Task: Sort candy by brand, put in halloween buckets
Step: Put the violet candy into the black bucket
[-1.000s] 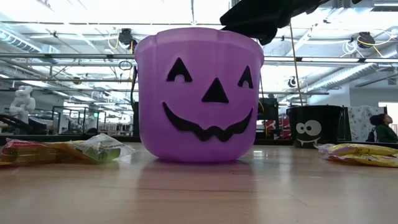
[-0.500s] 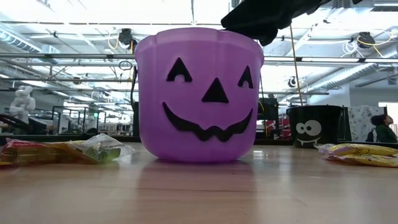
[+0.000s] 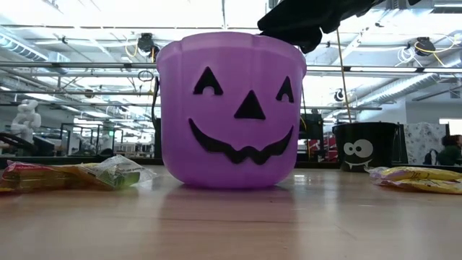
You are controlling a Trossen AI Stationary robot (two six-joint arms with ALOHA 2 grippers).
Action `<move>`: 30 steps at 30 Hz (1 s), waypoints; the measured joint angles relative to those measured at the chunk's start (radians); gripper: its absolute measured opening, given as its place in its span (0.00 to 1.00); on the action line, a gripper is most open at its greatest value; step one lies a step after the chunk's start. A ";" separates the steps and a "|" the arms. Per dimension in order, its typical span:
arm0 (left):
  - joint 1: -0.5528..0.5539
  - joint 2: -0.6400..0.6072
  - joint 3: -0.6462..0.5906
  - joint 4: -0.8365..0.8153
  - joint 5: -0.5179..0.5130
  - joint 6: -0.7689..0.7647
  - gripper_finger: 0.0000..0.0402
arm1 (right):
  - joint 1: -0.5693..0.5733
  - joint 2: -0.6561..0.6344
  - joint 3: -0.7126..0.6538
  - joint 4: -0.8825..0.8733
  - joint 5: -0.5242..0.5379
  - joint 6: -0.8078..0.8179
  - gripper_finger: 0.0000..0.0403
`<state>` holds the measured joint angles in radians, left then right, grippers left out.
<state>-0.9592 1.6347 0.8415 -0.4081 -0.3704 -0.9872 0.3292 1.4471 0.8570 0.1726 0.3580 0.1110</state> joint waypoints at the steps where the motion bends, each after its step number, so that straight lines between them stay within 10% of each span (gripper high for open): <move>1: 0.000 -0.012 0.026 -0.039 -0.009 0.004 0.01 | 0.000 0.000 0.000 0.000 0.000 -0.001 0.45; 12: -0.005 -0.047 0.175 -0.248 -0.158 0.061 0.00 | 0.000 0.000 0.000 0.002 0.001 -0.010 0.45; 16: -0.004 -0.098 0.242 -0.358 -0.431 0.079 0.00 | 0.000 0.000 -0.001 0.012 0.002 -0.046 0.45; 22: -0.003 -0.216 0.270 -0.398 -1.140 0.058 0.00 | 0.001 0.000 -0.001 0.048 0.002 -0.092 0.45; 30: 0.142 -0.300 0.235 -0.409 -1.204 -0.047 0.00 | 0.000 0.000 -0.001 0.071 0.003 -0.075 0.45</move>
<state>-0.8170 1.3350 1.0764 -0.8173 -1.5743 -1.0343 0.3290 1.4467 0.8558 0.2435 0.3608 0.0363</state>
